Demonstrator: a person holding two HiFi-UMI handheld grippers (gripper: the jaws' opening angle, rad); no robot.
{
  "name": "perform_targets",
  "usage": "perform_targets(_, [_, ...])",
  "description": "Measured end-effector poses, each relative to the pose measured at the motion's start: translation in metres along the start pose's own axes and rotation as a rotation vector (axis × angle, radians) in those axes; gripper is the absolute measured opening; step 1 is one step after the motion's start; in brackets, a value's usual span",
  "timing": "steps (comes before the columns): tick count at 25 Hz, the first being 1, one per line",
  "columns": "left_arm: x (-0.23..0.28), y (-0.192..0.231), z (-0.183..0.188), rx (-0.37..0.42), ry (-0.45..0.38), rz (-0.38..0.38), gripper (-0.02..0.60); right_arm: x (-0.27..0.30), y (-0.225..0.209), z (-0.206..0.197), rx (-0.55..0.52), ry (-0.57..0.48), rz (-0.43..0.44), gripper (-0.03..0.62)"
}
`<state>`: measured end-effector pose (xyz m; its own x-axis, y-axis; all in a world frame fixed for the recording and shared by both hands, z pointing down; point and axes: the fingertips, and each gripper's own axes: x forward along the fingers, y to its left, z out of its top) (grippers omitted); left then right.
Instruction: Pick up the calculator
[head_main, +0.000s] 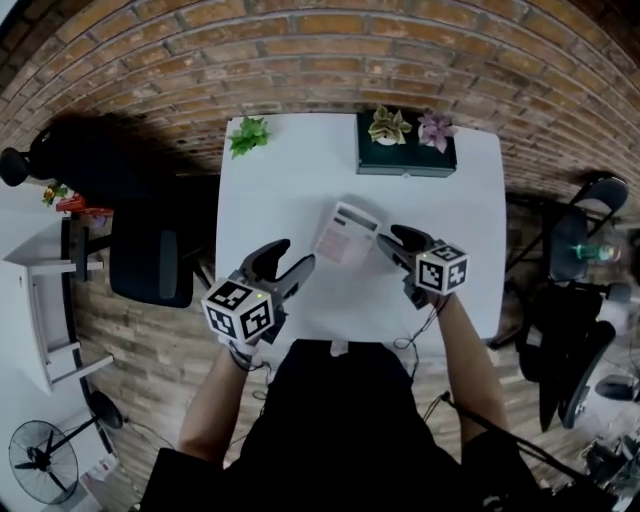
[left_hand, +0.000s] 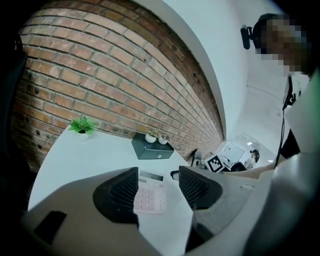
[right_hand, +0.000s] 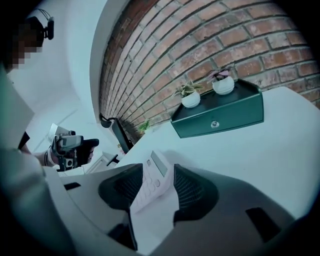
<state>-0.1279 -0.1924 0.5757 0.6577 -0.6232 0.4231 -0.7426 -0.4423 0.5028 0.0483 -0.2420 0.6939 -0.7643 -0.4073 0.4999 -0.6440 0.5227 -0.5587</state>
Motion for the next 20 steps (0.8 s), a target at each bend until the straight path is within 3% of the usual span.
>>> perform_targets(8, [0.006,0.009,-0.007,-0.028,0.014,0.033,0.25,0.037,-0.011,-0.008,-0.044,0.154,0.046,0.212])
perform_targets(20, [0.007,0.023,-0.004,-0.064,-0.003,0.049,0.25,0.072,-0.005,-0.012,-0.052,0.296,0.117,0.202])
